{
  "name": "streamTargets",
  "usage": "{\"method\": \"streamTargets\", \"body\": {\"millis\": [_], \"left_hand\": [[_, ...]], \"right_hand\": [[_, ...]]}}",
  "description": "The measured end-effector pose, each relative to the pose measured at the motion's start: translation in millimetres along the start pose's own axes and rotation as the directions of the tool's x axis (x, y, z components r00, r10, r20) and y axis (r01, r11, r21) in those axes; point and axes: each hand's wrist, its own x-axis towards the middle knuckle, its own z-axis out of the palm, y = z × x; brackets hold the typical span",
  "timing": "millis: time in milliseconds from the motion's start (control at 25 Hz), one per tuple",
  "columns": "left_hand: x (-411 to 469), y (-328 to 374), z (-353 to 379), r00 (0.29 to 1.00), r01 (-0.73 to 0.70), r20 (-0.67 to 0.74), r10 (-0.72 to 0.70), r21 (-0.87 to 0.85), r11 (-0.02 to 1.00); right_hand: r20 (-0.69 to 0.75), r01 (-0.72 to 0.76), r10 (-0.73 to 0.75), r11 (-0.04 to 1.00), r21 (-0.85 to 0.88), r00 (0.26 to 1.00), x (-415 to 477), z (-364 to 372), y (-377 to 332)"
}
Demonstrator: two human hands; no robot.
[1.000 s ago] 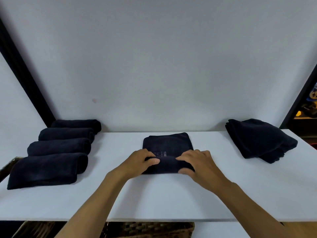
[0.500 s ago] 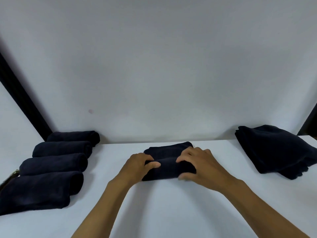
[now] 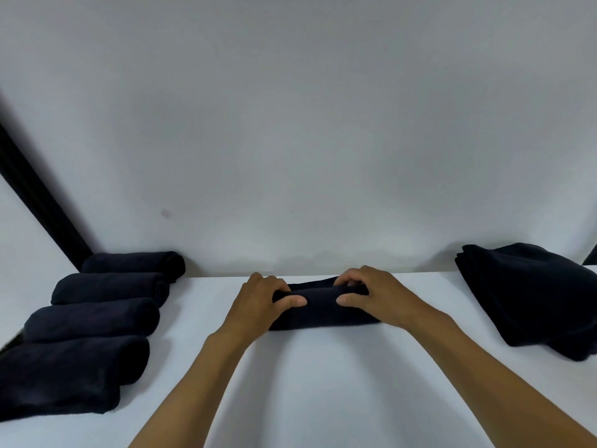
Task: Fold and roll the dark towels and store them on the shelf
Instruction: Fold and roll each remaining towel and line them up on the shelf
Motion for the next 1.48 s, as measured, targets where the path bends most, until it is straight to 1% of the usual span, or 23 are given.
{"method": "streamTargets", "body": {"millis": [80, 120, 200, 240, 280, 320, 360, 400, 440, 520, 600, 680, 720, 760, 840, 920, 960, 1040, 1120, 1200, 1360, 1440, 1480], "left_hand": [[16, -3, 1, 0.994, 0.093, 0.062, -0.087, -0.089, 0.992], [21, -5, 0, 0.989, 0.126, 0.083, -0.119, -0.094, 0.988], [28, -5, 1, 0.988, 0.145, 0.059, -0.142, -0.041, 0.989], [29, -3, 2, 0.993, 0.110, -0.037, -0.109, 0.030, 0.993], [27, -2, 4, 0.984, 0.030, -0.179, -0.004, 0.147, 0.989], [21, -2, 8, 0.946, -0.091, -0.277, 0.171, 0.280, 0.956], [14, -2, 14, 0.889, -0.210, -0.307, 0.339, 0.383, 0.899], [7, -3, 19, 0.850, -0.286, -0.284, 0.443, 0.458, 0.842], [3, -6, 23, 0.845, -0.318, -0.235, 0.481, 0.504, 0.803], [9, -7, 18, 0.914, -0.286, -0.124, 0.386, 0.476, 0.831], [25, -2, 5, 0.984, -0.170, 0.009, 0.177, 0.336, 0.927], [43, 0, -5, 0.988, -0.033, 0.156, 0.005, 0.173, 0.984], [51, 1, -8, 0.977, 0.001, 0.209, -0.029, 0.136, 0.991], [55, 0, -9, 0.971, 0.000, 0.238, -0.036, 0.152, 0.988], [57, -2, -7, 0.973, -0.068, 0.231, -0.007, 0.313, 0.947], [49, -9, -2, 0.978, -0.204, 0.130, 0.160, 0.502, 0.841], [42, -17, -1, 0.961, -0.267, 0.103, 0.256, 0.584, 0.766], [33, -36, -5, 0.935, -0.315, 0.105, 0.339, 0.685, 0.657], [32, -56, -23, 0.949, -0.272, 0.097, 0.300, 0.734, 0.623], [34, -70, -50, 0.972, -0.207, 0.085, 0.220, 0.752, 0.625], [37, -102, -90, 0.992, -0.121, 0.074, 0.107, 0.816, 0.565], [40, -122, -94, 0.993, -0.077, 0.011, 0.121, 0.825, 0.560], [40, -129, -93, 0.993, -0.050, -0.015, 0.114, 0.833, 0.551]], "right_hand": [[-0.067, 0.166, -0.187, 0.957, -0.237, 0.980, -5, 3, -2], [-0.040, 0.227, -0.254, 0.914, -0.337, 0.966, -6, 6, -1], [0.005, 0.219, -0.234, 0.900, -0.376, 0.972, 2, 7, 3], [0.015, 0.192, -0.198, 0.925, -0.329, 0.980, 10, 5, 5], [0.038, 0.160, -0.155, 0.949, -0.273, 0.987, 19, 2, 7], [0.072, 0.130, -0.117, 0.967, -0.218, 0.991, 29, 0, 9], [0.107, 0.093, -0.076, 0.982, -0.164, 0.991, 38, -3, 13], [0.133, 0.053, -0.039, 0.993, -0.109, 0.990, 47, -5, 15], [0.158, 0.023, -0.012, 0.997, -0.067, 0.987, 55, -7, 15], [0.172, 0.028, -0.016, 0.997, -0.067, 0.985, 65, -6, 10], [0.051, 0.081, -0.071, 0.972, -0.219, 0.996, 66, -3, 5], [-0.058, 0.191, -0.232, 0.899, -0.395, 0.971, 57, 2, 6], [-0.044, 0.238, -0.286, 0.865, -0.442, 0.957, 52, 5, 10], [0.000, 0.265, -0.303, 0.835, -0.483, 0.953, 49, 8, 14], [0.064, 0.269, -0.287, 0.766, -0.584, 0.956, 51, 11, 17], [0.053, 0.250, -0.281, 0.735, -0.630, 0.958, 60, 11, 7], [0.067, 0.252, -0.268, 0.753, -0.608, 0.961, 63, 11, -2], [0.132, 0.258, -0.222, 0.837, -0.483, 0.966, 69, 11, -21], [0.174, 0.277, -0.225, 0.878, -0.390, 0.959, 77, 19, -46], [0.160, 0.323, -0.281, 0.849, -0.418, 0.946, 90, 36, -71], [0.044, 0.379, -0.453, 0.684, -0.624, 0.890, 127, 83, -97], [0.024, 0.360, -0.496, 0.596, -0.718, 0.868, 140, 102, -101], [0.001, 0.348, -0.509, 0.587, -0.731, 0.861, 143, 110, -102]]}}
